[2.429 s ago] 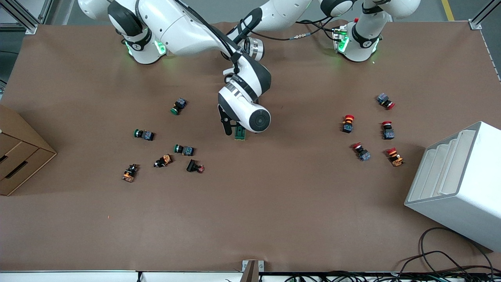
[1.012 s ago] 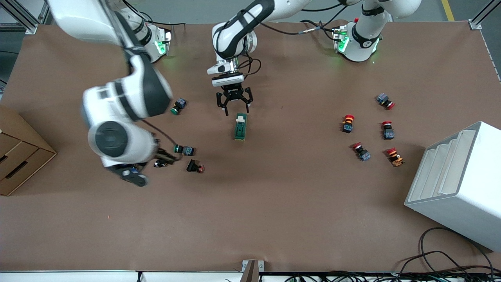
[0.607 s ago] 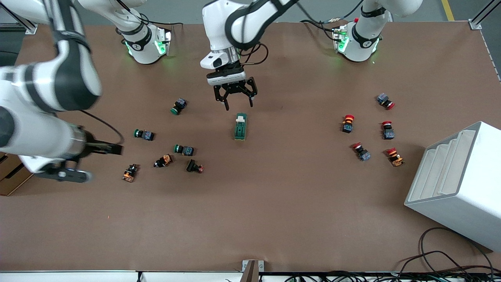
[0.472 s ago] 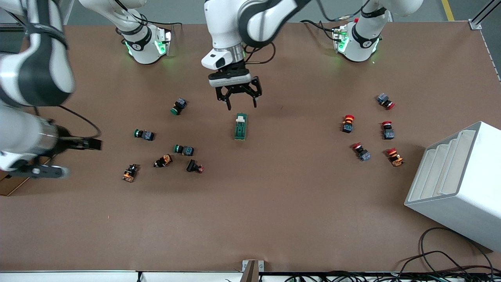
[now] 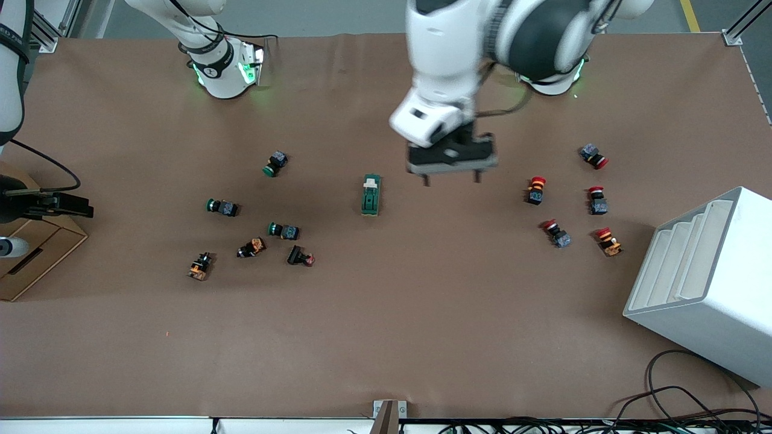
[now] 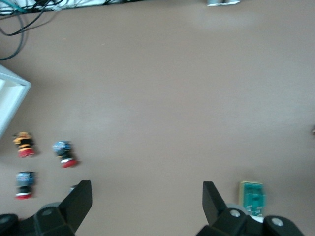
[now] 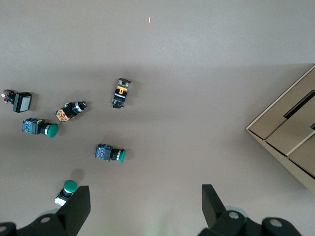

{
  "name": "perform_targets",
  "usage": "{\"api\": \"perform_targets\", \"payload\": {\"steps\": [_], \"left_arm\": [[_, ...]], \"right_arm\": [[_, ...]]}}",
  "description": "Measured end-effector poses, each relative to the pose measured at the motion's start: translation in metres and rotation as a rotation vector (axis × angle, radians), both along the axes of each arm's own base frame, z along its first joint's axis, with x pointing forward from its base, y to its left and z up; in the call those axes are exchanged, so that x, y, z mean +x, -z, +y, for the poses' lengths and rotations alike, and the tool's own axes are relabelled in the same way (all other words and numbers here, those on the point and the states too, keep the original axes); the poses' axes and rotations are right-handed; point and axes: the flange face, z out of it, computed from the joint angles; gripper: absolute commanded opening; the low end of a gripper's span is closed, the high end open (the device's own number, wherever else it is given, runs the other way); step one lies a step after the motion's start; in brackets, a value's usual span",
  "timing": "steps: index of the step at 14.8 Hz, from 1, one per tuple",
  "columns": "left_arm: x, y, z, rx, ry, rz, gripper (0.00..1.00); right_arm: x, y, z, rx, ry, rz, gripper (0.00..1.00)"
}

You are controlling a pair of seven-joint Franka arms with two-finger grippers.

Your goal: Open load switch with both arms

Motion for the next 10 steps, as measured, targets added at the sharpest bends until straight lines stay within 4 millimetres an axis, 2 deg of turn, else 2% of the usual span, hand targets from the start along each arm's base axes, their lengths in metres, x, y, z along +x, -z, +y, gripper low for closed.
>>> {"api": "perform_targets", "payload": {"steps": [2, 5, 7, 10], "left_arm": [[0.033, -0.015, 0.056, -0.032, -0.017, 0.044, 1.00], [0.063, -0.032, 0.136, -0.057, -0.051, 0.088, 1.00], [0.074, -0.045, 0.181, -0.072, -0.018, 0.101, 1.00], [0.078, -0.057, 0.241, -0.091, -0.002, 0.152, 1.00]], "right_arm": [[0.001, -0.006, 0.004, 0.001, -0.006, -0.012, 1.00], [0.001, -0.014, 0.010, 0.003, -0.014, -0.024, 1.00], [-0.003, -0.014, 0.016, 0.007, -0.018, 0.004, 1.00], [-0.005, -0.016, 0.026, 0.014, 0.015, 0.017, 1.00]]}}
